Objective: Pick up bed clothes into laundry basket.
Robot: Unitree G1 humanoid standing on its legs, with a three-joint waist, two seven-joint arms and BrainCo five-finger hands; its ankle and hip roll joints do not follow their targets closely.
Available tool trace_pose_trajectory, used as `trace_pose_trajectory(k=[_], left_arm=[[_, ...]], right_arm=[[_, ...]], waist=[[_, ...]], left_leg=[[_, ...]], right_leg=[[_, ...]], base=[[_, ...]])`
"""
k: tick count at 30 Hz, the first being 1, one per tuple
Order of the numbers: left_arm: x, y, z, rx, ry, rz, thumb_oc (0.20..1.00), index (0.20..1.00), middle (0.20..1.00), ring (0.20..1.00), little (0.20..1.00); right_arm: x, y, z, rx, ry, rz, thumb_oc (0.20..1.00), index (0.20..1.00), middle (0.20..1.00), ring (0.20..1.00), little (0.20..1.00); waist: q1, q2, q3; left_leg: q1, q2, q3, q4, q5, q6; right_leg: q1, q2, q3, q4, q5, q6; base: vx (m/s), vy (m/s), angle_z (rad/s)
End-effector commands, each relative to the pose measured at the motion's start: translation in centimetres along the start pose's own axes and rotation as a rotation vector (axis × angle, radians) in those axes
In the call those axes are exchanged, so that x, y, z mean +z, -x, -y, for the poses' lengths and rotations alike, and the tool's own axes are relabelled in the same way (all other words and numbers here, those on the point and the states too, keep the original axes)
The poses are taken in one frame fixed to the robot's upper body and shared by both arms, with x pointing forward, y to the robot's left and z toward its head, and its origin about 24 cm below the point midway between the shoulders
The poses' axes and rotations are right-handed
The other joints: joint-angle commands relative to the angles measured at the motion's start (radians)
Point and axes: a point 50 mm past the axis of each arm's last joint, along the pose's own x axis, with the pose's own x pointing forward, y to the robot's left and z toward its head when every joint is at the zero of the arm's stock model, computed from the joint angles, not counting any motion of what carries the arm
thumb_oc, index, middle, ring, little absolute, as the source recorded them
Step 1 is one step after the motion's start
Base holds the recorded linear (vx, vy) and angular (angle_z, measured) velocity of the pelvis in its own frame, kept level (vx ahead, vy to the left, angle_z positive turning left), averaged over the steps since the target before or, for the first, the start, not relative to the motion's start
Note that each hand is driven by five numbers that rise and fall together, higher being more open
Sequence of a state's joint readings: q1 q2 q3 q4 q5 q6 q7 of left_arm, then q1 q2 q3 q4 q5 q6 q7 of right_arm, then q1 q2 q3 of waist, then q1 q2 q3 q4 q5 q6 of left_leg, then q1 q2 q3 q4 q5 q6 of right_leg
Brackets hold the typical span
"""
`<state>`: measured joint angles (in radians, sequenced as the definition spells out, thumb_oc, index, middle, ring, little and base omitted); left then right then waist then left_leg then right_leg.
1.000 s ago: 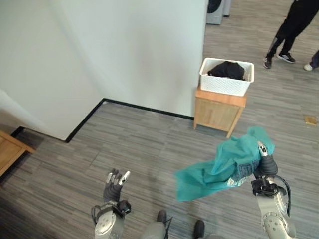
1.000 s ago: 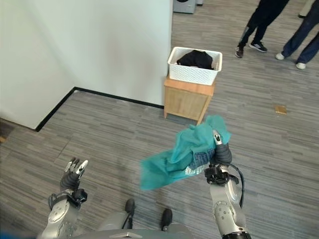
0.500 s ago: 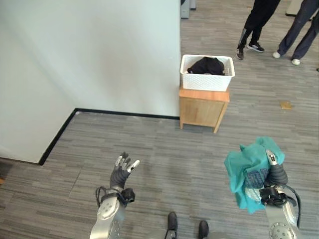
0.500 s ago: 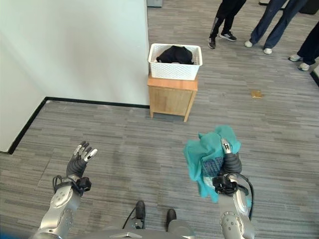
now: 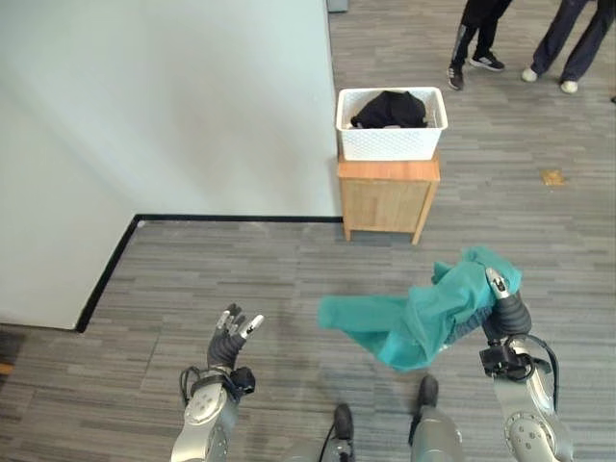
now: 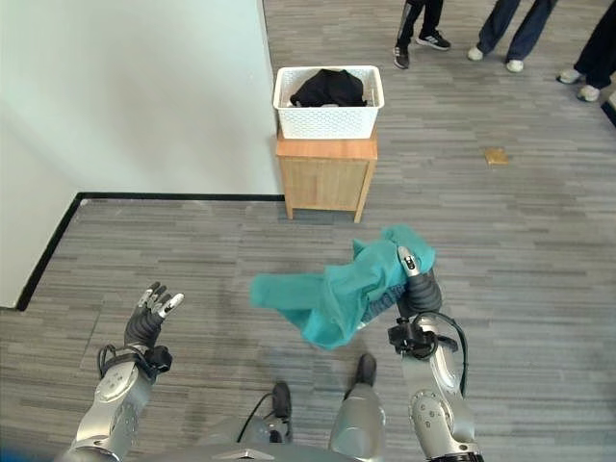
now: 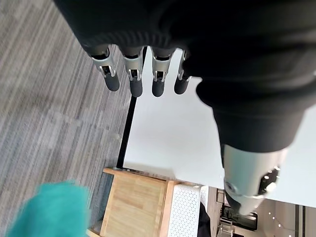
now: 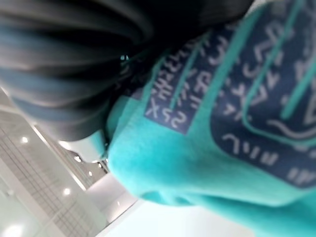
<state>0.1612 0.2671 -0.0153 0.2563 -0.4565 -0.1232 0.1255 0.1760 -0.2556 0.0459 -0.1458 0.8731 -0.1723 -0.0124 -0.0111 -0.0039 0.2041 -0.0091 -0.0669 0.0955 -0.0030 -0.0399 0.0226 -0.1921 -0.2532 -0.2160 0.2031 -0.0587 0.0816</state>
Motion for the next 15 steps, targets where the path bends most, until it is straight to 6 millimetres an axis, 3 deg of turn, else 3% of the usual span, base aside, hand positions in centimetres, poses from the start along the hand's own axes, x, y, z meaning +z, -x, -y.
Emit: trace_pose_trajectory(k=[1, 3, 4, 5, 7, 8, 9, 10, 12, 13, 14, 15], left_arm=[[3.4, -0.5, 0.0, -0.032, -0.013, 0.159, 1.000, 1.000, 1.000, 1.000, 1.000], [3.2, -0.3, 0.0, -0.042, -0.002, 0.152, 1.000, 1.000, 1.000, 1.000, 1.000], [3.1, -0.2, 0.1, -0.052, 0.000, 0.150, 1.000, 1.000, 1.000, 1.000, 1.000], [2.9, -0.2, 0.4, -0.060, 0.009, 0.137, 1.000, 1.000, 1.000, 1.000, 1.000], [2.9, -0.2, 0.5, -0.068, 0.007, 0.134, 1.000, 1.000, 1.000, 1.000, 1.000], [2.7, -0.2, 0.6, -0.076, -0.001, 0.127, 1.000, 1.000, 1.000, 1.000, 1.000], [2.2, 0.1, 0.5, -0.075, -0.005, 0.108, 1.000, 1.000, 1.000, 1.000, 1.000], [2.1, 0.2, 0.5, -0.075, -0.006, 0.107, 1.000, 1.000, 1.000, 1.000, 1.000], [1.5, 0.3, 0.5, -0.074, -0.020, 0.083, 1.000, 1.000, 1.000, 1.000, 1.000], [1.4, 0.3, 0.4, -0.069, -0.027, 0.079, 1.000, 1.000, 1.000, 1.000, 1.000], [1.4, 0.3, 0.3, -0.066, -0.036, 0.075, 1.000, 1.000, 1.000, 1.000, 1.000], [1.3, 0.4, 0.2, -0.069, -0.026, 0.072, 1.000, 1.000, 1.000, 1.000, 1.000]], right_arm=[[4.4, -1.1, -1.5, 0.103, -0.007, 0.204, 0.200, 0.200, 0.200, 0.200, 0.200], [5.0, -0.8, -1.0, 0.085, 0.017, 0.217, 0.200, 0.200, 0.200, 0.200, 0.200], [5.4, -0.6, -0.4, 0.062, 0.048, 0.225, 0.200, 0.200, 0.200, 0.200, 0.200], [5.8, 0.0, 0.4, 0.008, 0.048, 0.236, 0.200, 0.200, 0.200, 0.200, 0.200], [5.9, 0.1, 0.6, -0.004, 0.049, 0.245, 0.200, 0.200, 0.200, 0.200, 0.200], [6.2, 0.2, 0.9, -0.020, 0.056, 0.256, 0.200, 0.200, 0.200, 0.200, 0.200], [6.2, 0.4, 1.2, -0.034, 0.072, 0.257, 0.200, 0.200, 0.200, 0.200, 0.200], [6.2, 0.5, 1.2, -0.035, 0.073, 0.256, 0.200, 0.200, 0.200, 0.200, 0.200], [6.2, 0.3, 1.0, -0.019, 0.114, 0.251, 0.200, 0.200, 0.200, 0.200, 0.200], [6.5, 0.0, 0.8, -0.005, 0.145, 0.256, 0.200, 0.200, 0.200, 0.200, 0.200], [6.9, -0.4, 0.4, 0.012, 0.165, 0.272, 0.200, 0.200, 0.200, 0.200, 0.200], [6.7, -0.6, 0.1, 0.025, 0.152, 0.265, 0.200, 0.200, 0.200, 0.200, 0.200]], waist=[[-0.015, -0.009, -0.010], [0.006, -0.025, 0.009], [0.022, -0.027, 0.018], [0.043, -0.030, 0.029], [0.051, -0.034, 0.026], [0.061, -0.029, 0.018], [0.080, -0.012, 0.001], [0.080, -0.017, 0.003], [0.096, 0.004, -0.015], [0.103, 0.001, -0.022], [0.098, -0.004, -0.026], [0.100, -0.002, -0.036]], left_leg=[[-0.011, 0.129, -0.018, 0.547, 0.089, -0.107], [-0.104, 0.135, 0.003, 0.739, 0.117, -0.103], [-0.164, 0.138, 0.008, 0.766, 0.136, -0.110], [-0.276, 0.163, 0.031, 0.698, 0.115, -0.110], [-0.310, 0.169, 0.041, 0.648, 0.117, -0.112], [-0.324, 0.184, 0.060, 0.547, 0.133, -0.114], [-0.329, 0.192, 0.093, 0.330, 0.159, -0.109], [-0.317, 0.185, 0.096, 0.317, 0.161, -0.109], [-0.316, 0.179, 0.097, 0.106, 0.231, -0.122], [-0.308, 0.175, 0.095, 0.051, 0.251, -0.129], [-0.300, 0.176, 0.134, 0.075, 0.251, -0.127], [-0.278, 0.170, 0.136, 0.063, 0.234, -0.108]], right_leg=[[0.026, 0.064, -0.042, -0.058, 0.091, -0.008], [0.101, 0.094, -0.044, -0.097, 0.052, -0.047], [0.141, 0.105, -0.049, -0.121, 0.039, -0.053], [0.213, 0.120, -0.058, -0.166, 0.021, -0.049], [0.238, 0.122, -0.060, -0.189, 0.018, -0.044], [0.257, 0.130, -0.060, -0.205, 0.012, -0.036], [0.287, 0.146, -0.070, -0.229, 0.001, -0.021], [0.294, 0.140, -0.070, -0.231, -0.002, -0.019], [0.326, 0.166, -0.074, -0.252, -0.011, -0.005], [0.350, 0.162, -0.080, -0.258, -0.016, 0.003], [0.374, 0.158, -0.091, -0.248, -0.028, 0.005], [0.382, 0.160, -0.078, -0.240, -0.039, 0.010]], base=[[0.21, -0.275, 0.76], [0.29, -0.285, 0.51], [0.50, -0.364, -0.19], [0.34, -0.234, -0.29], [0.31, -0.096, 0.59], [0.56, -0.013, 0.35], [0.46, 0.012, -0.28], [0.46, 0.033, -0.47], [0.40, 0.045, -0.11], [0.50, 0.023, -0.14], [0.45, 0.011, -0.30], [0.45, 0.043, -0.40]])
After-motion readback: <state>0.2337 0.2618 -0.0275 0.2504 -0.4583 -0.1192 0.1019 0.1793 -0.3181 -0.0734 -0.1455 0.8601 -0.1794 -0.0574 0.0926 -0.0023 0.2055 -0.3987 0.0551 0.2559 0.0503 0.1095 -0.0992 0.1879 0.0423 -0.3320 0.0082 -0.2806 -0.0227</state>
